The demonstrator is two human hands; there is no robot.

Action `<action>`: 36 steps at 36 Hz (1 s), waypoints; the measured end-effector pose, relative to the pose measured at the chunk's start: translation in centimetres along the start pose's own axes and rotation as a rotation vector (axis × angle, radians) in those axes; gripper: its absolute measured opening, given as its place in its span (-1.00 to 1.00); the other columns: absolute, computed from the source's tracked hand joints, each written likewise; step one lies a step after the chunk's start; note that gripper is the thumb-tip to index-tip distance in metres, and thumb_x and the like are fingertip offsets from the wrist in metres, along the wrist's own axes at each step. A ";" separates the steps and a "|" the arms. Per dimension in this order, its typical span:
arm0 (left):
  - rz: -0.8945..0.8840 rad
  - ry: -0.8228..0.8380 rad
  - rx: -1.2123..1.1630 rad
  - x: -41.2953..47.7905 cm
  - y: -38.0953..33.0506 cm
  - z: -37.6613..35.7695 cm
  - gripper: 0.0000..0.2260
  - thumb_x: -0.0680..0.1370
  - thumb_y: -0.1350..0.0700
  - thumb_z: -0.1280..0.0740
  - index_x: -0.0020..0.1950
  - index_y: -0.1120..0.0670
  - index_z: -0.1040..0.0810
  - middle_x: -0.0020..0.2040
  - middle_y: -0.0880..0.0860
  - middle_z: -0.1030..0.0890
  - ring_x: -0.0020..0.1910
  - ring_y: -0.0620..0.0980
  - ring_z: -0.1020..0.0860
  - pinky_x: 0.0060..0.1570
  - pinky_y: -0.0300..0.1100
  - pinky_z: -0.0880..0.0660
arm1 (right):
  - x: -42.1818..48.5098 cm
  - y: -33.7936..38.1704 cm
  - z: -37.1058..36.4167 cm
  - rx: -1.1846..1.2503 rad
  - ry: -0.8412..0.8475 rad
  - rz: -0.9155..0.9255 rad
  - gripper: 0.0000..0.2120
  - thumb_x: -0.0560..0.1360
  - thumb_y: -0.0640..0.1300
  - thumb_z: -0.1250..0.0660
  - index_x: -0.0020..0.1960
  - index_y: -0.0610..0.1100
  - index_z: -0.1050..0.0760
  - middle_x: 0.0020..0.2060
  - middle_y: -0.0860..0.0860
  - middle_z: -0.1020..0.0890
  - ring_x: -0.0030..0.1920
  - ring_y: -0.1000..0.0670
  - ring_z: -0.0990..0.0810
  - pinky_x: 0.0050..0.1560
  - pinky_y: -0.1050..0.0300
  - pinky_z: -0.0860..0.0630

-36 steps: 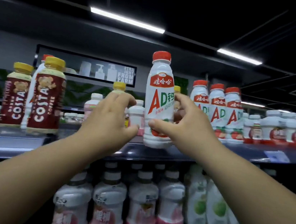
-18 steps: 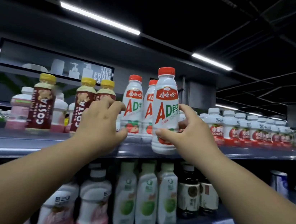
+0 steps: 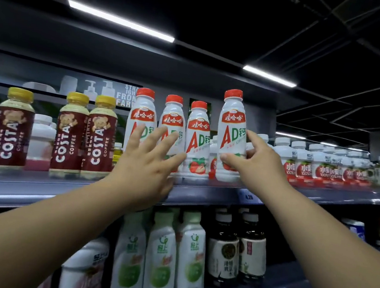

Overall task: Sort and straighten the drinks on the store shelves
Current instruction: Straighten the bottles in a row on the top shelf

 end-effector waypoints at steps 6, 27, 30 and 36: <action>0.022 0.012 -0.001 0.1 0.2 -0.8 -0.48 0.49 -0.23 -0.12 0.38 -0.07 -0.47 0.48 0.18 -0.40 0.49 0.28 -0.29 0.43 0.38 -0.13 | 2.3 0.3 -0.1 0.013 -0.051 0.034 -0.45 0.41 0.02 -0.56 0.28 0.29 -0.39 -0.05 0.18 -0.67 -0.06 0.08 -0.70 0.07 -0.06 -0.63; 0.027 -0.025 0.036 0.1 0.0 -1.8 -0.45 0.48 -0.21 -0.11 0.39 -0.03 -0.49 0.47 0.18 -0.41 0.41 0.23 -0.41 0.44 0.40 -0.08 | 2.3 -3.6 -4.0 -0.057 0.061 -0.005 -0.49 0.49 0.04 -0.44 0.39 0.20 -0.38 0.02 0.23 -0.63 0.08 0.07 -0.60 0.14 -0.02 -0.55; 0.029 -0.006 0.033 0.1 -0.1 -1.7 -0.45 0.47 -0.20 -0.10 0.40 -0.03 -0.48 0.48 0.18 -0.40 0.41 0.23 -0.39 0.44 0.39 -0.07 | 2.0 -3.4 -3.9 -0.093 0.059 -0.005 -0.47 0.53 0.07 -0.40 0.45 0.15 -0.33 0.13 0.16 -0.61 0.14 0.03 -0.57 0.14 0.02 -0.51; 0.037 0.019 0.010 0.0 -0.1 -1.2 -0.43 0.49 -0.22 -0.08 0.45 -0.06 -0.40 0.53 0.15 -0.32 0.48 0.20 -0.30 0.47 0.36 -0.02 | 1.6 -3.0 -4.2 -0.075 0.043 -0.017 -0.49 0.54 0.04 -0.41 0.44 0.08 -0.35 0.23 0.04 -0.60 0.22 -0.05 -0.57 0.08 0.08 -0.46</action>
Point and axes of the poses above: each hand's wrist, its own x-axis towards the middle knuckle, its own z-axis out of the back of the hand, y = z × x, the point moved 1 cm from there along x, towards the middle knuckle
